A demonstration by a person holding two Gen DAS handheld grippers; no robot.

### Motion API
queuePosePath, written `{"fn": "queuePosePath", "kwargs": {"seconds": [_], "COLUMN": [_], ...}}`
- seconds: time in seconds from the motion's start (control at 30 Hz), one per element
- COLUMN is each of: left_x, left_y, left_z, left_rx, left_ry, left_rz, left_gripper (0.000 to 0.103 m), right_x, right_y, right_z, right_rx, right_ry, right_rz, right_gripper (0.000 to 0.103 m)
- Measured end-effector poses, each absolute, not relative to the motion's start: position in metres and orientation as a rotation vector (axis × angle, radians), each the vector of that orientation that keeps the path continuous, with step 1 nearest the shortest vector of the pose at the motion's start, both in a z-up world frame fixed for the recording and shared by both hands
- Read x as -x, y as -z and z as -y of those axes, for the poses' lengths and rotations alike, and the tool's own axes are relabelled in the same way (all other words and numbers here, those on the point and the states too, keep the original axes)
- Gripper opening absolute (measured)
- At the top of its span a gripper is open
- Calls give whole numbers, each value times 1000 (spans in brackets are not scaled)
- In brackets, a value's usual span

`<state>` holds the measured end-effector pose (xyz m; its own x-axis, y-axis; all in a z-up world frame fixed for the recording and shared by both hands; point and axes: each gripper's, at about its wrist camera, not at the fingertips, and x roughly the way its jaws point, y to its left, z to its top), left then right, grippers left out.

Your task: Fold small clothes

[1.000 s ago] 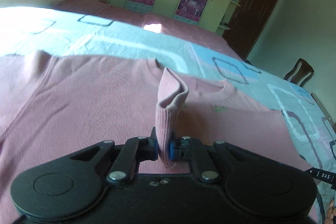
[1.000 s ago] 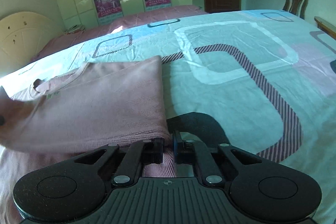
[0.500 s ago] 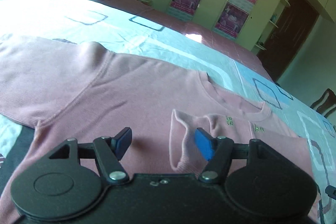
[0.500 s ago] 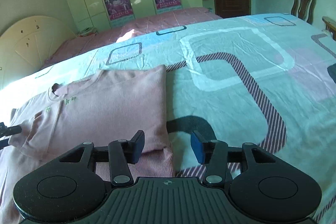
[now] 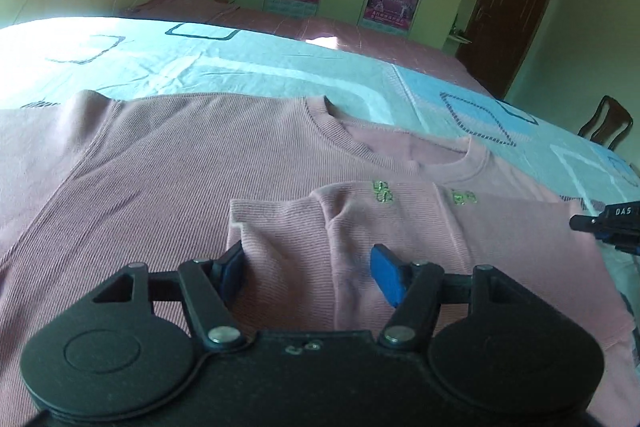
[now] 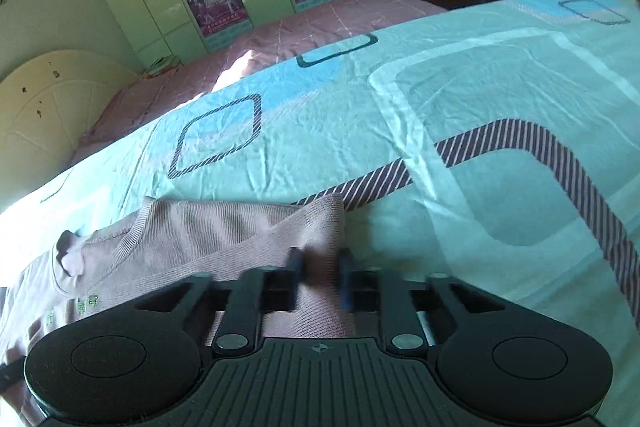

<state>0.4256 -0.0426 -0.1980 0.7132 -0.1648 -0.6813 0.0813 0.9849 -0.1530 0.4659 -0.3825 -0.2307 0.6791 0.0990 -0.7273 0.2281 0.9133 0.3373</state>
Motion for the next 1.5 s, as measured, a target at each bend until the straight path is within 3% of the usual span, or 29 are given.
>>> {"fn": "queuePosePath", "kwargs": {"seconds": [0.2, 0.3, 0.33, 0.7, 1.1, 1.5], "left_x": [-425, -419, -418, -375, -354, -360], "left_y": [188, 175, 172, 143, 152, 157], "left_z": [46, 37, 33, -58, -201, -300], "left_rx": [78, 99, 109, 201, 342, 388], "left_ry": [118, 89, 85, -67, -225, -303], "left_rz": [-792, -785, -786, -813, -832, -821], "left_gripper": [65, 69, 70, 73, 74, 74], "right_x": [-462, -447, -441, -407, -404, -439], "right_y": [229, 214, 207, 182, 168, 212], "right_z": [374, 361, 353, 227, 94, 22], "right_rx": [-309, -232, -208, -232, -170, -157], "right_ry": [124, 138, 108, -235, -321, -250], "right_rz": [-805, -770, -759, -795, -839, -947], "right_gripper": [10, 33, 36, 37, 37, 37]}}
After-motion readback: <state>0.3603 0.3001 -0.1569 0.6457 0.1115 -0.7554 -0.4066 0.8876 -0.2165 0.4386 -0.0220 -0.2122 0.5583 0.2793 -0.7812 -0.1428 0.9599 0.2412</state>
